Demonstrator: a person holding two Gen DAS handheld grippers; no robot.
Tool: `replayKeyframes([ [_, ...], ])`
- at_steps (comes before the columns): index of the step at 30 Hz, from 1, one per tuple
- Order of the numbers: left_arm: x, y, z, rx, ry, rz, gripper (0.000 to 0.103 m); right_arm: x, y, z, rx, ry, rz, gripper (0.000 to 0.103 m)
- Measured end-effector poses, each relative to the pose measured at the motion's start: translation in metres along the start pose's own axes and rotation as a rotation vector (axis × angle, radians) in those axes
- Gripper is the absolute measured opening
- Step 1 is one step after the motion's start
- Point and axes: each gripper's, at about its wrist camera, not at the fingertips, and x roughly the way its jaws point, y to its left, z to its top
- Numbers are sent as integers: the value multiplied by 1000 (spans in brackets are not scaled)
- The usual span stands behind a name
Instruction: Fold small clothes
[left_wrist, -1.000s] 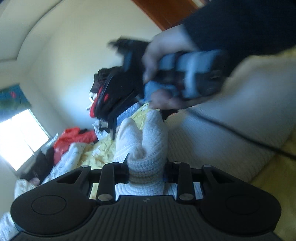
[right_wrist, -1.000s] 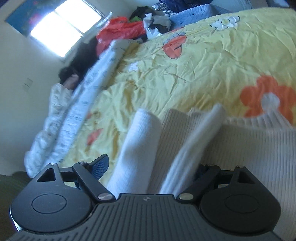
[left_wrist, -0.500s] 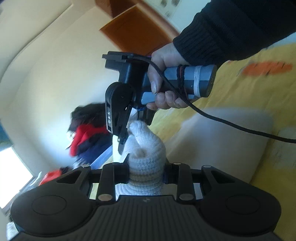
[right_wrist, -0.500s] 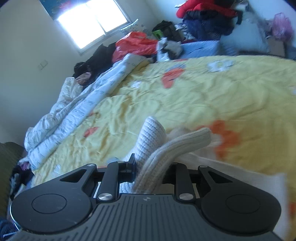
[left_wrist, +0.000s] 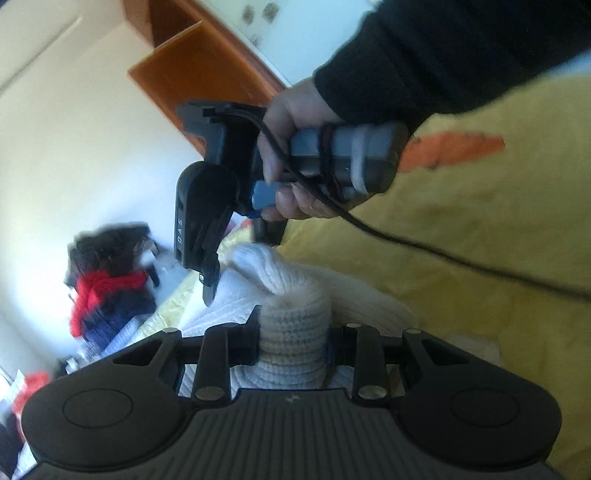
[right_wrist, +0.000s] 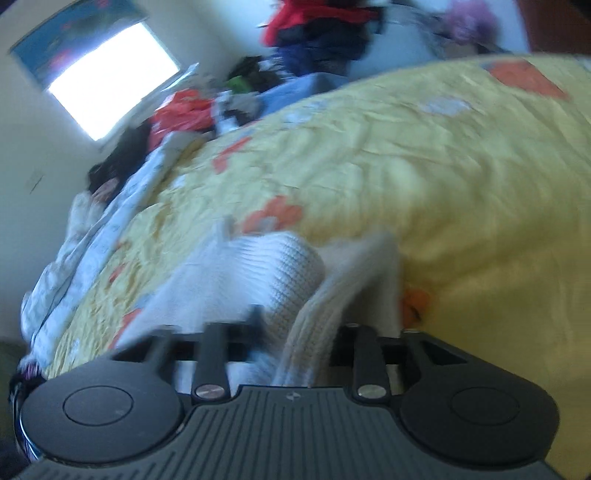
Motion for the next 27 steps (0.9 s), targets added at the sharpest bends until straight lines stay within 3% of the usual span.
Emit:
replayKeyframes([
  [3,-7,9,-7,2,-38,7,35,-17,-20,-4,119,-86,28,60],
  [6,-37,36,-9,-72,-97,-15,46,-52,-24,-8,200,-251,-46,62],
  [8,-67,55,-20,-124,-172,24,85,-68,-14,-12,171,-282,-49,62],
  [10,-91,68,-38,-140,-204,92,91,-71,1,-14,117,-247,-30,64],
  [16,-79,83,-97,-127,75,155,90,-37,24,-11,63,-115,-3,65],
  [21,-60,97,-98,-238,145,129,90,-4,21,-4,140,-44,-17,64],
  [22,-60,98,-93,-275,142,111,85,1,24,-5,123,-33,-31,51],
  [23,-54,103,-91,-307,147,83,65,5,27,-7,106,-24,-42,39],
  [24,-47,107,-90,-338,158,52,61,9,29,-9,89,-20,-51,20],
  [27,-44,106,-84,-340,134,62,40,-4,40,-8,22,-49,-61,17],
])
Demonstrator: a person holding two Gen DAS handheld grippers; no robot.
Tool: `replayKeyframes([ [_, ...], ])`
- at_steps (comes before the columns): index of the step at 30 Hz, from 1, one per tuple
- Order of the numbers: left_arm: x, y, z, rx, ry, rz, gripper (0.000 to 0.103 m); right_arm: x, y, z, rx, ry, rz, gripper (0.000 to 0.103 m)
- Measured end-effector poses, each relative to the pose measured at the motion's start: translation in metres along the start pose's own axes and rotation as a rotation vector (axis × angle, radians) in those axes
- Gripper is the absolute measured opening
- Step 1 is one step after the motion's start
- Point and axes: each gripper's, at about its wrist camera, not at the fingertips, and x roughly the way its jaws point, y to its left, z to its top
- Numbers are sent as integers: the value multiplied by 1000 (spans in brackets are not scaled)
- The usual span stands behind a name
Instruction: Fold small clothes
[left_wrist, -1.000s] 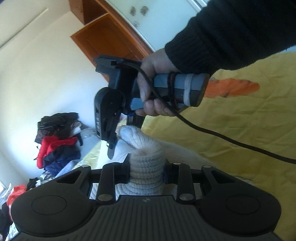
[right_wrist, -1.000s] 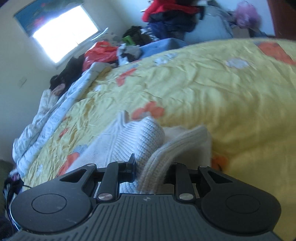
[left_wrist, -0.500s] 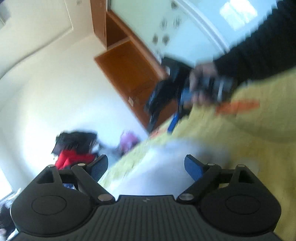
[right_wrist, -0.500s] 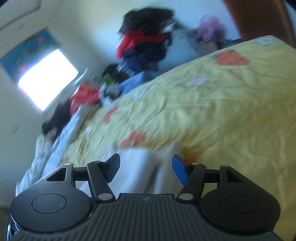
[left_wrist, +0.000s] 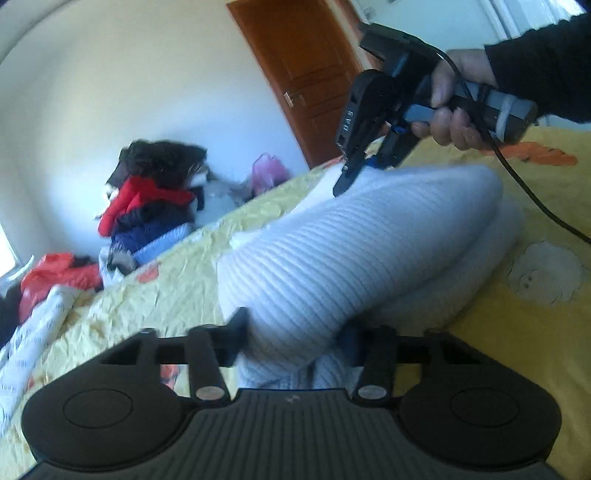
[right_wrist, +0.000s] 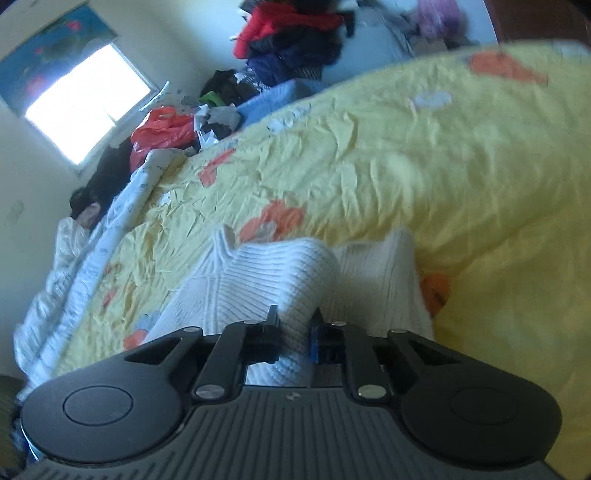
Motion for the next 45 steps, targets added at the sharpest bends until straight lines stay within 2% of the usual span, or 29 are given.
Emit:
replayKeyframes([
  [1,-4,0,4,15,-15,-6,35,-10,1,2,-17,-22,-2,16],
  [4,-8,-2,7,39,-27,-30,31,-39,-3,4,-50,-71,-18,15],
  [7,11,-11,-5,86,-35,-32,29,-17,-32,-7,-21,16,-102,13],
  [9,7,-19,-13,132,-57,-7,29,-15,-42,-16,26,-25,-72,15],
  [10,5,-15,-11,117,-58,-14,30,-16,-42,-18,55,-44,-66,23],
  [12,-5,-4,-8,39,-63,-45,34,-19,-37,-20,42,-71,-89,32],
  [15,-20,22,-9,-68,-40,-132,40,-34,-26,-22,45,-95,-83,54],
  [16,-25,33,-9,-97,-33,-169,46,-43,-23,-23,45,-119,-69,70],
  [17,-30,43,-10,-124,-34,-193,56,-55,-20,-24,45,-150,-60,81],
  [18,-33,55,-12,-162,-42,-205,63,-66,-21,-26,50,-176,-62,100],
  [19,-36,68,-13,-214,-48,-214,75,-75,-23,-28,61,-203,-65,102],
  [20,-33,82,-13,-272,-45,-223,80,-82,-27,-31,72,-224,-60,101],
  [22,-16,116,-11,-459,-16,-265,81,-83,-40,-33,115,-204,-54,100],
  [24,23,152,-16,-733,63,-351,81,-74,-55,-36,167,-163,-75,99],
  [26,66,172,-31,-989,155,-430,80,-59,-67,-40,218,-114,-64,97],
  [28,104,179,-39,-1135,231,-491,80,-45,-73,-42,273,-81,-42,96],
  [31,144,168,-36,-1186,323,-597,79,-27,-69,-46,309,-29,40,95],
  [32,155,162,-35,-1185,363,-616,78,-22,-64,-48,300,-11,53,96],
  [34,170,145,-36,-1188,420,-640,75,-14,-48,-51,221,-5,48,89],
  [35,173,143,-37,-1205,413,-639,70,-12,-39,-53,170,-7,23,88],
  [37,173,143,-37,-1210,416,-628,62,-9,-26,-57,108,-12,2,75],
  [38,172,143,-37,-1209,413,-621,56,-9,-22,-60,105,-15,14,73],
  [41,162,145,-27,-1148,388,-594,47,-18,-16,-62,127,-38,31,60],
  [43,150,148,-16,-1093,362,-570,46,-25,-6,-61,138,-63,35,53],
  [45,139,156,-7,-1062,337,-567,45,-27,2,-55,157,-78,67,50],
])
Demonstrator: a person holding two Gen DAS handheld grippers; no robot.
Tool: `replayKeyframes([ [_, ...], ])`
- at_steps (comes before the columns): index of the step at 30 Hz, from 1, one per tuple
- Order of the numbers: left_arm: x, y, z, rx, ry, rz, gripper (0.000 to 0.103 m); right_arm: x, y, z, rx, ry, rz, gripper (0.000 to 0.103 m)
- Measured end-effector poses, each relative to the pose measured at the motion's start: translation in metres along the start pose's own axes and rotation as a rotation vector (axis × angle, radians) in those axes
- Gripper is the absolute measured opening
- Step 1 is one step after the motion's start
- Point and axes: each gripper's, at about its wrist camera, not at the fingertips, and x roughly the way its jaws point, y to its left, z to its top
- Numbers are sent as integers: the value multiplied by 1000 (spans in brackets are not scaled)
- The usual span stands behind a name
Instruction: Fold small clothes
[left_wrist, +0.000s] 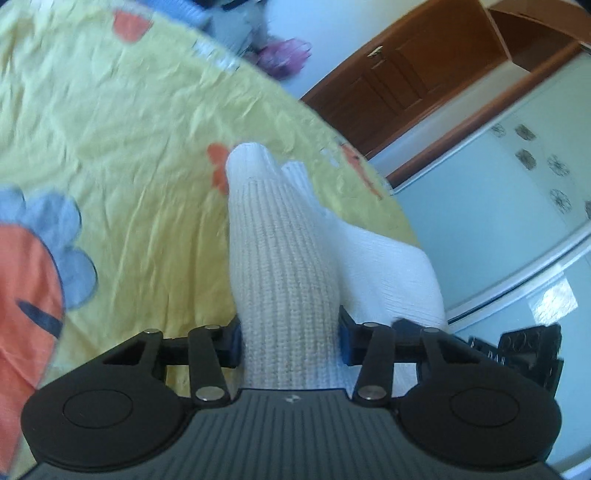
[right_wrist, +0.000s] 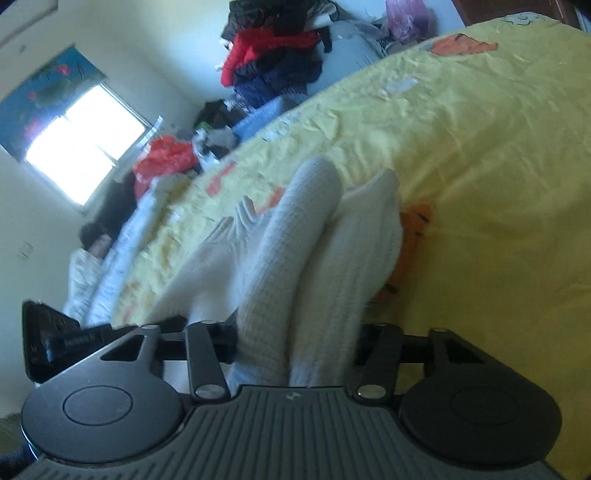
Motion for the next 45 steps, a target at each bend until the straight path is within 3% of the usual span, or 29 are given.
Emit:
replayKeyframes([
  [5,-44,9,33,26,-36,68,47,24,25,9,17,21,97,49],
  [10,-39,49,45,-4,-14,206,52,81,35,13,14,55,96,51],
  [11,-35,58,39,-11,-17,207,58,89,31,11,11,44,66,54],
  [13,-39,73,26,-65,-74,159,68,92,21,6,51,28,61,71],
  [16,-64,81,5,-131,-115,110,72,72,18,0,124,4,58,72],
  [19,-95,81,-21,-137,-146,47,74,29,32,-7,61,-85,61,72],
  [23,-110,80,-43,-124,-106,20,75,5,46,-15,69,-35,207,72],
  [25,-110,80,-48,-128,-96,9,75,9,57,-20,25,14,211,69],
  [27,-106,80,-48,-137,-88,4,75,22,67,-27,-47,69,141,61],
  [29,-101,79,-51,-126,-76,11,76,34,70,-33,-63,104,112,49],
  [31,-97,80,-53,-128,-47,24,77,43,76,-40,-102,136,87,24],
  [33,-97,80,-52,-131,-29,17,73,46,79,-41,-140,151,60,22],
  [35,-100,71,-50,-88,-21,39,61,37,84,-40,-141,141,77,20],
  [37,-103,66,-50,-45,-4,61,54,19,91,-42,-154,114,109,19],
  [39,-100,65,-52,-4,10,75,54,13,83,-46,-157,104,95,17],
  [40,-96,66,-53,10,17,79,54,21,68,-51,-136,127,56,20],
  [42,-93,65,-54,15,7,86,58,26,47,-56,-71,99,91,22],
  [45,-105,58,-57,27,-18,101,70,18,49,-55,-26,72,122,42],
])
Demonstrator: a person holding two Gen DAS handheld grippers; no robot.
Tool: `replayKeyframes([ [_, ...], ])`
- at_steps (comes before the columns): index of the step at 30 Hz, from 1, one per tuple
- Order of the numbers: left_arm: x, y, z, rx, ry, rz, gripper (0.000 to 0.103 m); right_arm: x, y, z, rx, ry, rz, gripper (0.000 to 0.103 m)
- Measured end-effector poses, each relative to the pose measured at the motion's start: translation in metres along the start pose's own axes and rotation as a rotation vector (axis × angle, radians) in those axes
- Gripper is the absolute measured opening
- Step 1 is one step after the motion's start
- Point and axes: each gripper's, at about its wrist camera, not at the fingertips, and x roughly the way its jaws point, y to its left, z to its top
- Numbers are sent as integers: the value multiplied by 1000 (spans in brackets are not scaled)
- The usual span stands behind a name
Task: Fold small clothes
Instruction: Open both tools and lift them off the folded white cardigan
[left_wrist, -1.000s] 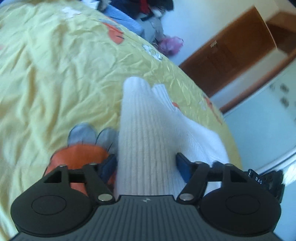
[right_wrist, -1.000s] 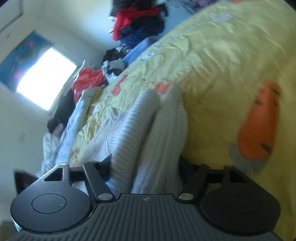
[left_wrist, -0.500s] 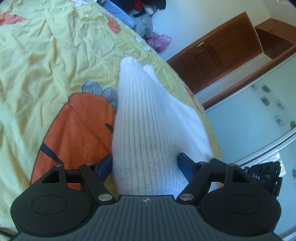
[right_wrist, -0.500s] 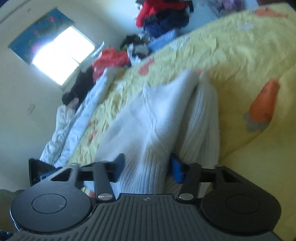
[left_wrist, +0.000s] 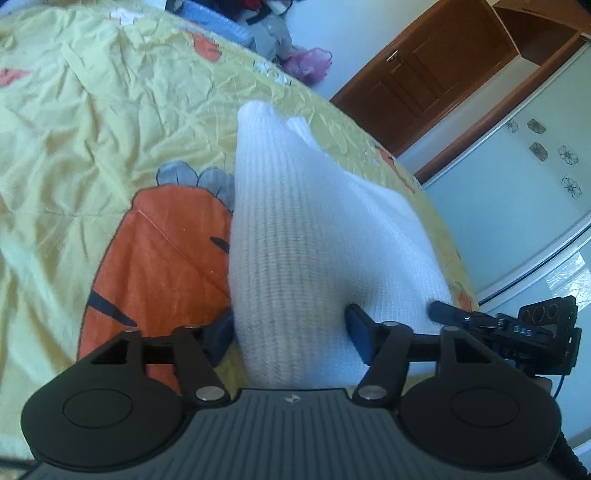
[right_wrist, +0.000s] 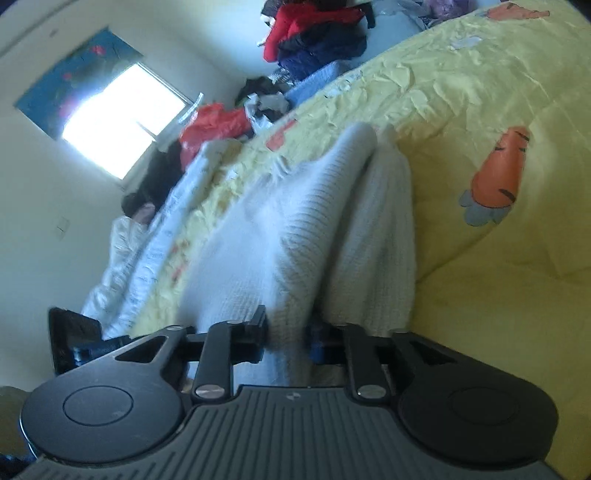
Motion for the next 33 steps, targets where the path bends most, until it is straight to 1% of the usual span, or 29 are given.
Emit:
replayKeyframes([
  [1,-6,-1,-1,9,-2,1,76,-4,3,0,-3,-4,8,52],
  [2,-11,1,-2,10,-4,-4,80,-9,7,1,-8,-10,13,57],
  [3,-16,3,-2,0,-9,-9,80,-15,9,2,-13,-24,14,71],
  [4,-19,7,-2,-19,-13,-7,80,-23,11,3,-19,-49,-3,89],
  [5,-18,11,0,-36,-16,-5,80,-30,13,5,-27,-81,-41,97],
  [6,-18,16,1,-58,-21,-1,80,-37,12,5,-42,-109,-72,102],
  [7,-16,21,3,-84,-22,-2,80,-40,9,6,-55,-127,-97,102],
  [8,-14,25,4,-112,-17,-21,80,-39,5,9,-54,-119,-116,102],
  [9,-9,30,6,-142,-8,-48,80,-33,0,10,-41,-85,-120,102],
  [11,6,36,8,-194,34,-95,80,-14,-11,9,-7,13,-94,100],
  [12,12,36,9,-198,33,-122,80,-5,-14,7,6,48,-105,99],
  [13,16,33,10,-198,32,-123,80,5,-16,6,22,82,-110,94],
  [14,19,30,11,-200,38,-120,77,13,-19,4,43,110,-70,86],
  [15,21,27,13,-199,45,-120,67,20,-20,3,61,127,-29,76],
  [16,20,22,15,-186,46,-100,59,25,-19,2,61,136,-42,72],
  [17,16,16,16,-160,42,-86,49,24,-12,0,21,132,-54,68],
  [18,9,9,17,-126,37,-73,46,22,-6,-1,-22,137,-62,62],
  [19,0,1,15,-91,30,-57,44,15,0,-2,-48,132,-55,59],
  [21,-12,-8,10,-49,39,-52,44,-6,9,-3,-74,113,-7,57],
  [23,-11,-10,2,-9,65,-41,45,-20,9,-8,-84,108,6,57],
  [24,-6,-10,-4,16,69,-13,47,-19,5,-11,-84,121,-12,56],
  [25,-2,-8,-10,32,50,6,57,-13,-2,-15,-74,138,-35,67],
  [26,-2,-8,-13,38,24,19,70,-12,-10,-16,-40,129,-29,74],
  [27,-5,-10,-14,46,10,53,76,-11,-16,-17,4,114,-34,88],
  [28,-13,-15,-14,68,5,86,78,-12,-19,-16,40,116,-50,88],
  [29,-21,-20,-13,98,-10,103,78,-17,-18,-12,52,104,-46,88],
  [30,-32,-27,-11,136,-44,127,78,-25,-15,-8,43,62,-46,87],
  [32,-55,-43,-9,246,-142,202,80,-43,-8,7,15,-62,-47,86],
  [33,-61,-52,-8,303,-188,250,81,-48,-7,17,21,-110,-40,84],
])
